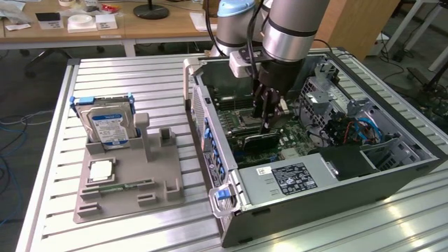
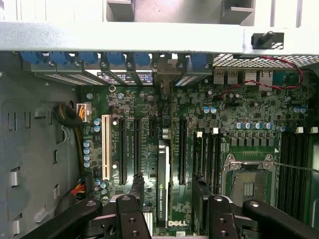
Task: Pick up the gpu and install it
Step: 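Press down on the gpu until it lock into place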
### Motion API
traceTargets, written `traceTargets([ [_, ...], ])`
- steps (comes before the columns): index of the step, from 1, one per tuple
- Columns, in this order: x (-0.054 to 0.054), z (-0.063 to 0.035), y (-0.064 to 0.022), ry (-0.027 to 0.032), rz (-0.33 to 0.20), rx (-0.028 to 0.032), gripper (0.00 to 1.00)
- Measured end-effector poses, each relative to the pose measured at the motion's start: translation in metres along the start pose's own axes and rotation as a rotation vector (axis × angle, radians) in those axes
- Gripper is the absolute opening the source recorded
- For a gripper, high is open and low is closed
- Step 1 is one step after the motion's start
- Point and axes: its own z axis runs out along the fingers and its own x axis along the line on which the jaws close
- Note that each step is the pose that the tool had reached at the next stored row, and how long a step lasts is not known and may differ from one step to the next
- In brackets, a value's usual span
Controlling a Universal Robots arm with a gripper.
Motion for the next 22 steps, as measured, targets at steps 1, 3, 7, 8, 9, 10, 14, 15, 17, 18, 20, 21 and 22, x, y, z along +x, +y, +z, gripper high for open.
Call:
traceTargets([
  [1, 0.0, 0.0, 0.0, 0.0, 0.0, 0.0, 0.51],
  [3, 0.0, 0.0, 0.0, 0.0, 0.0, 0.0, 0.51],
  [7, 0.0, 0.0, 0.0, 0.0, 0.0, 0.0, 0.5],
  [8, 0.0, 0.0, 0.0, 0.0, 0.0, 0.0, 0.5],
  [9, 0.0, 0.0, 0.0, 0.0001, 0.0, 0.0, 0.5],
  [10, 0.0, 0.0, 0.0, 0.0, 0.0, 0.0, 0.44],
  [14, 0.0, 0.0, 0.0, 0.0, 0.0, 0.0, 0.26],
  [15, 0.0, 0.0, 0.0, 0.0, 0.0, 0.0, 0.2],
  [17, 0.0, 0.0, 0.0, 0.0, 0.0, 0.0, 0.14],
  [18, 0.0, 0.0, 0.0, 0.0, 0.0, 0.0, 0.11],
  [20, 0.0, 0.0, 0.0, 0.0, 0.0, 0.0, 0.11],
  [21, 0.0, 0.0, 0.0, 0.0, 0.0, 0.0, 0.11],
  [22, 0.0, 0.0, 0.0, 0.0, 0.0, 0.0, 0.11],
])
